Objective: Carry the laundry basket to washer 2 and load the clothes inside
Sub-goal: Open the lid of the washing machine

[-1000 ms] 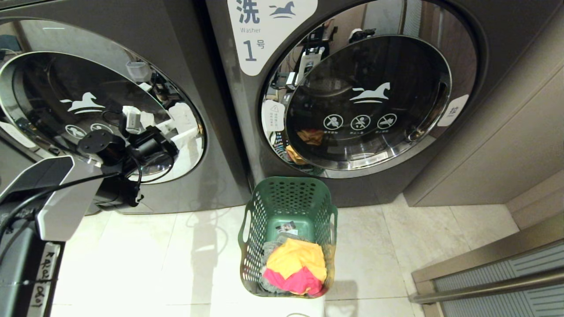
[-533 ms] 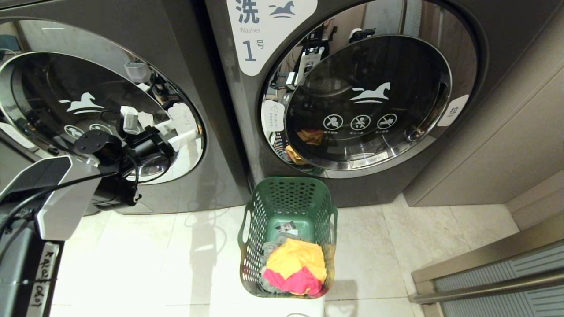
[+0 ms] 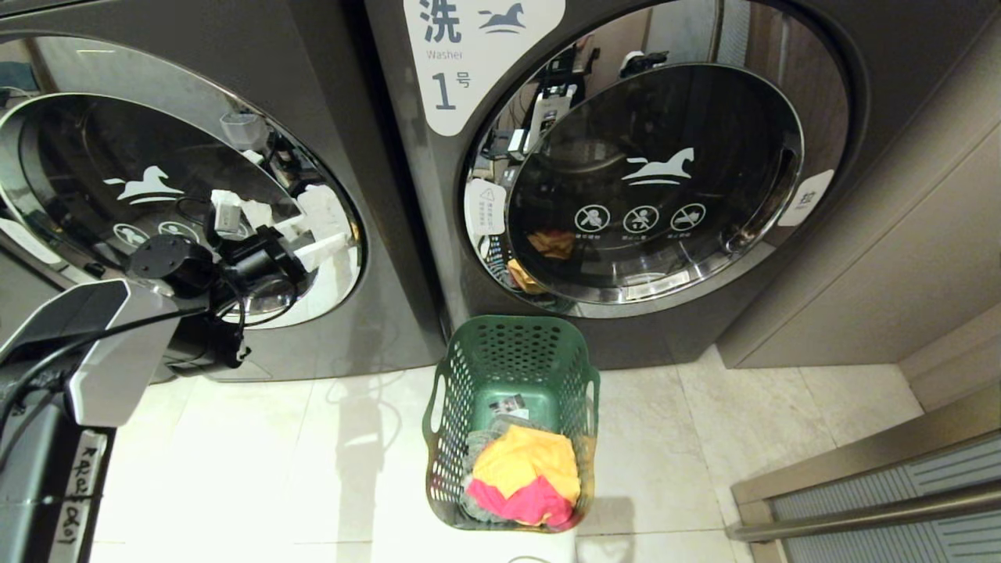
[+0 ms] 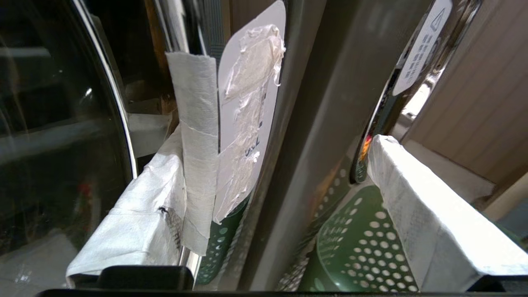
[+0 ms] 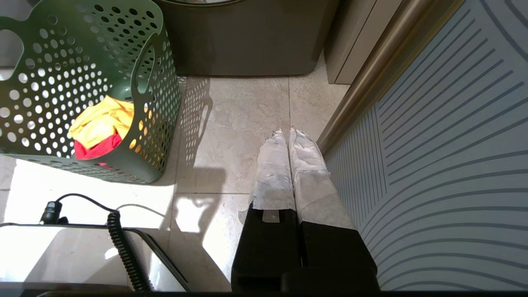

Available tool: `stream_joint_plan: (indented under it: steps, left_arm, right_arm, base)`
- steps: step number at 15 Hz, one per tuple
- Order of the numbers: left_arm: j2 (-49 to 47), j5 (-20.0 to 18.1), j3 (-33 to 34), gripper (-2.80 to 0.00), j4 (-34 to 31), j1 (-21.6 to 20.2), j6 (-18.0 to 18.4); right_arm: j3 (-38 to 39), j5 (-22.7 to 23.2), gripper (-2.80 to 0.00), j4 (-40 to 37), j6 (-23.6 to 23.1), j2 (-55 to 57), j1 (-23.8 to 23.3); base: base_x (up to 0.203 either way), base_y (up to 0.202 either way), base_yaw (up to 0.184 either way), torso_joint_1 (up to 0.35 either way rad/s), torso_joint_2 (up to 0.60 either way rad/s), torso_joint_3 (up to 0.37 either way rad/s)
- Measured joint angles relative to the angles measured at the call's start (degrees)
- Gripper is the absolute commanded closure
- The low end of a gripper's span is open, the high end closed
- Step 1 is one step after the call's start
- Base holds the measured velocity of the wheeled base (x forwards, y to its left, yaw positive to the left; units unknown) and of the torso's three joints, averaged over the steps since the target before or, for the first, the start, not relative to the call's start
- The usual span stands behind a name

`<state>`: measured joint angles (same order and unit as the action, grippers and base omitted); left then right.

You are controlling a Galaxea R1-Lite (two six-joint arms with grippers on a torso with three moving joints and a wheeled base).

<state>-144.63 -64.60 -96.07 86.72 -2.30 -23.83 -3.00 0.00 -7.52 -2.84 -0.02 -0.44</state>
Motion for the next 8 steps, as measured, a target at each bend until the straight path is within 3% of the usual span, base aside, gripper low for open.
stream_joint_plan:
  steps: [8]
  left_arm:
    - [-0.4,-0.6,1.6,-2.80,0.7,-0.8,-2.1]
  right_arm:
    - [0.0,0.0,0.00,0.0,0.0,0.0,0.0]
  base:
    - [0.000,0.000,0.000,0.000,0.00,0.000]
